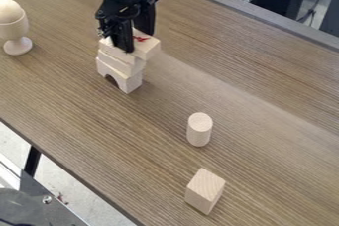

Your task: Put the rectangular block on the left tower

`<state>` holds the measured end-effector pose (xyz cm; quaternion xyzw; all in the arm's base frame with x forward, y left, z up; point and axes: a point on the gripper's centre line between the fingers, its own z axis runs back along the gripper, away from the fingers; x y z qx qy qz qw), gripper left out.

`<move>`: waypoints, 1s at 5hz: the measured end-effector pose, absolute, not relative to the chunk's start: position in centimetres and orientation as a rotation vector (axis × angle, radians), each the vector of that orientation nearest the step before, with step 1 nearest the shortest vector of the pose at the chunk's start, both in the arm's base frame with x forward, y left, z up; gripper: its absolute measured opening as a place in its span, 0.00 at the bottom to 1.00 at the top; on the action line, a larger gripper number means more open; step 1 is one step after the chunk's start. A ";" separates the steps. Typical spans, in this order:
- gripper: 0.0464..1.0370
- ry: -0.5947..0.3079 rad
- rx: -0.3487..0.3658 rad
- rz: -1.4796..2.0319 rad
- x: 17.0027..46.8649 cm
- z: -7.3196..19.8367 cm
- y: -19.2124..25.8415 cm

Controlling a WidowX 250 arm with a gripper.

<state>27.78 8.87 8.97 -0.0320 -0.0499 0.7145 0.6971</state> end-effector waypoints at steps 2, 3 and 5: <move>0.51 -0.104 -0.064 1.600 27.8 8.7 9.0; 0.51 -0.100 -0.061 1.615 27.6 8.6 9.5; 0.51 -0.109 -0.066 1.616 27.8 8.9 9.6</move>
